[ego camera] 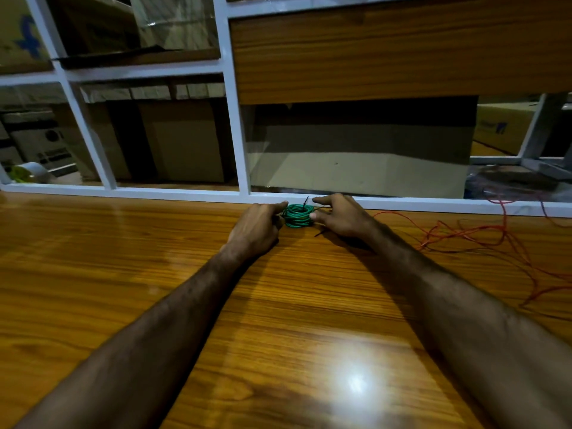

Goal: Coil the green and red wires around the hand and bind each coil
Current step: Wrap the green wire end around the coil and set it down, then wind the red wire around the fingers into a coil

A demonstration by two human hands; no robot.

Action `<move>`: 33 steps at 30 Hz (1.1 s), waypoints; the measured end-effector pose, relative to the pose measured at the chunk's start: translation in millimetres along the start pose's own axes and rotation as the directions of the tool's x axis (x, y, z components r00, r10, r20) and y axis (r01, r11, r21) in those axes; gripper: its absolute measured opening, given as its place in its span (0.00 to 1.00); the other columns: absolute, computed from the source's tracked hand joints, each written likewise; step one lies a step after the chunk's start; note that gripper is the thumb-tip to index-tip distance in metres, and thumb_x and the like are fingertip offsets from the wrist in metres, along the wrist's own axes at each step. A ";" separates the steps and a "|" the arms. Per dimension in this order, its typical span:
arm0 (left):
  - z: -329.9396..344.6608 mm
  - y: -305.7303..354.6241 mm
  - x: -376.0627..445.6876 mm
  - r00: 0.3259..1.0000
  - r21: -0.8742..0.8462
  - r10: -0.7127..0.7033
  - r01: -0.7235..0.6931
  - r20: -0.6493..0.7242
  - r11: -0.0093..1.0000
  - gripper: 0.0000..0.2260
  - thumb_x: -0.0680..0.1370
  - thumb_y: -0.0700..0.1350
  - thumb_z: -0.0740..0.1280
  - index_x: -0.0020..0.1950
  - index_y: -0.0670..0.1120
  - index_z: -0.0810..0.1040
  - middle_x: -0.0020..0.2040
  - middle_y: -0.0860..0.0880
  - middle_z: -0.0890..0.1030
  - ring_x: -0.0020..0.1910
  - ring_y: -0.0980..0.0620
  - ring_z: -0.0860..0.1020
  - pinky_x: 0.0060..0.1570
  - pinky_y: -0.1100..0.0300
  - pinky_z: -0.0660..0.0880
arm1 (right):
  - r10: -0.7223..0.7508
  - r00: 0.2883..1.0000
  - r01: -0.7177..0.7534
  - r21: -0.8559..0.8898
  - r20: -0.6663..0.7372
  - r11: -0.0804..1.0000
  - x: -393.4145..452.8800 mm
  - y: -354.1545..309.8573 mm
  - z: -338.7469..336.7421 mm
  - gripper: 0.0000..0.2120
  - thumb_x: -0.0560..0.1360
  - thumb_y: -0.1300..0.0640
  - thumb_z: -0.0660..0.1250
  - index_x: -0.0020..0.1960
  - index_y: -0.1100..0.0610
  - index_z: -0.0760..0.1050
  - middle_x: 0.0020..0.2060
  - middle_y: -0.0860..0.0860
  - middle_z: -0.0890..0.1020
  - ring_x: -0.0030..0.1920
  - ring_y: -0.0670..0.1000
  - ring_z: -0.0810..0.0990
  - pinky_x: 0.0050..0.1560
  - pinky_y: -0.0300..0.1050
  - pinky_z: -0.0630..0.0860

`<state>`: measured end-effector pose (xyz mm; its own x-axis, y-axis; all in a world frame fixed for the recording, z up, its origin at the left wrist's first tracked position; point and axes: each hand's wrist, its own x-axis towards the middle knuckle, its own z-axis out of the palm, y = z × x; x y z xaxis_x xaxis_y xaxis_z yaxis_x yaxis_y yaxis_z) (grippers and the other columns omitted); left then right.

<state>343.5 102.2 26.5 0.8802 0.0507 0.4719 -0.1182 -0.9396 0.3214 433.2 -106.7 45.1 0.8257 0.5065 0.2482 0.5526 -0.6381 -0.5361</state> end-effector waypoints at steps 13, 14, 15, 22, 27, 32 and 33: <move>-21.2 27.9 -34.4 0.999 -0.081 -0.032 0.033 0.015 0.996 0.21 0.84 0.44 0.67 0.78 0.49 0.72 0.74 0.48 0.78 0.71 0.49 0.77 0.68 0.48 0.78 | -0.140 0.968 0.124 -0.089 -0.210 0.988 -52.5 -22.0 -22.2 0.14 0.82 0.55 0.67 0.66 0.56 0.80 0.66 0.53 0.80 0.68 0.53 0.75 0.65 0.51 0.73; -22.9 31.1 -38.5 0.999 -0.095 -0.042 0.043 0.012 0.995 0.21 0.84 0.44 0.67 0.78 0.50 0.72 0.74 0.48 0.78 0.70 0.50 0.77 0.68 0.48 0.78 | -0.154 0.963 0.134 -0.101 -0.222 0.986 -61.5 -24.0 -25.1 0.14 0.82 0.55 0.67 0.65 0.56 0.80 0.65 0.53 0.81 0.66 0.52 0.76 0.63 0.50 0.75; -23.9 33.9 -43.3 0.999 -0.117 -0.053 0.053 0.000 0.992 0.21 0.84 0.44 0.67 0.78 0.50 0.72 0.74 0.49 0.78 0.71 0.50 0.76 0.68 0.47 0.78 | -0.170 0.956 0.147 -0.114 -0.237 0.983 -71.3 -25.3 -28.2 0.13 0.82 0.54 0.67 0.65 0.55 0.81 0.63 0.52 0.82 0.64 0.51 0.77 0.61 0.49 0.76; -34.8 76.5 -92.8 0.996 -0.317 -0.086 0.086 0.014 0.944 0.18 0.83 0.47 0.68 0.73 0.54 0.78 0.72 0.50 0.78 0.61 0.53 0.82 0.57 0.48 0.84 | -0.253 0.938 0.219 -0.163 -0.238 0.962 -163.4 -16.8 -63.1 0.13 0.81 0.53 0.67 0.64 0.53 0.80 0.56 0.48 0.83 0.53 0.43 0.78 0.52 0.38 0.75; -49.2 124.0 -133.8 0.994 -0.438 -0.035 0.076 0.099 0.896 0.16 0.84 0.40 0.66 0.72 0.49 0.79 0.67 0.51 0.81 0.54 0.61 0.84 0.57 0.53 0.84 | -0.221 0.940 0.193 -0.130 -0.258 0.973 -226.4 -6.7 -81.4 0.12 0.80 0.55 0.69 0.63 0.54 0.82 0.57 0.48 0.85 0.52 0.40 0.79 0.52 0.35 0.77; -51.8 164.4 -163.6 0.996 -0.426 0.038 0.000 0.082 0.905 0.14 0.84 0.40 0.66 0.70 0.47 0.80 0.62 0.54 0.81 0.50 0.73 0.79 0.50 0.70 0.80 | -0.170 0.938 0.130 -0.150 -0.301 0.980 -269.2 4.3 -96.8 0.11 0.80 0.57 0.70 0.61 0.55 0.82 0.55 0.50 0.85 0.51 0.43 0.79 0.49 0.30 0.72; -50.2 173.5 -168.5 0.994 -0.416 0.063 -0.022 0.085 0.909 0.14 0.84 0.40 0.67 0.70 0.47 0.81 0.62 0.55 0.81 0.50 0.72 0.79 0.49 0.72 0.79 | -0.160 0.933 0.118 -0.145 -0.323 0.982 -276.7 6.0 -100.6 0.11 0.79 0.57 0.70 0.60 0.55 0.82 0.55 0.50 0.85 0.51 0.43 0.79 0.48 0.29 0.71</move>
<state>151.6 -52.3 44.0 0.9069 -0.0375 0.4196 -0.3179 -0.7144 0.6234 219.5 -309.1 54.4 0.7183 0.3871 0.5781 0.6570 -0.6508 -0.3805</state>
